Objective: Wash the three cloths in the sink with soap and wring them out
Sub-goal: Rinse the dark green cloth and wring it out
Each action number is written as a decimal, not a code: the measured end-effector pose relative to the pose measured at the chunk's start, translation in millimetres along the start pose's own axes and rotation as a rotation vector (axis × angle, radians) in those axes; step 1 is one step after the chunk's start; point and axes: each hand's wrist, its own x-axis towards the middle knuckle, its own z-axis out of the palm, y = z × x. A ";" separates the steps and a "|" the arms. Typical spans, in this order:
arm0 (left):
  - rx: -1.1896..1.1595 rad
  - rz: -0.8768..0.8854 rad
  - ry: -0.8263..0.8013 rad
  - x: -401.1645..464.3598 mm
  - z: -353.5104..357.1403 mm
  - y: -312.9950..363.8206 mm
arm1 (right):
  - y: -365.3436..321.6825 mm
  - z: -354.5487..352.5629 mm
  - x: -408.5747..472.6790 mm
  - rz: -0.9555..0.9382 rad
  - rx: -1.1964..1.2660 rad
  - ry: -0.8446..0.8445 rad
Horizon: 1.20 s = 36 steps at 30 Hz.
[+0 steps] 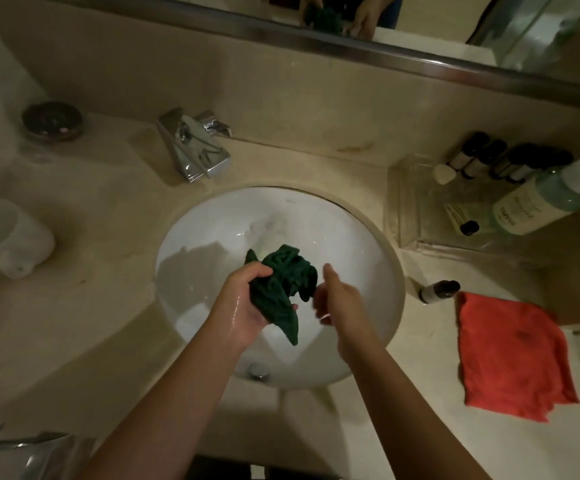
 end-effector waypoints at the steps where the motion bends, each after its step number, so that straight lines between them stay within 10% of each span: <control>1: 0.028 0.002 0.001 -0.9 -2.0 -0.8 | 1.2 1.5 -3.2 0.024 -0.038 -0.117; 7: 0.143 0.095 -0.044 -3.4 -17.0 0.0 | -1.0 1.6 -0.7 0.089 0.055 -0.420; 18: 0.174 0.237 -0.111 -13.9 -7.5 3.8 | -13.3 6.4 -7.8 -0.196 0.378 -0.252; 28: 0.005 -0.040 -0.284 -20.9 -14.3 9.5 | -16.6 -1.1 -17.0 -0.374 0.423 -0.219; 36: 0.474 0.008 -0.180 -17.5 -16.5 14.2 | -12.7 -7.0 -25.7 -0.495 0.392 -0.279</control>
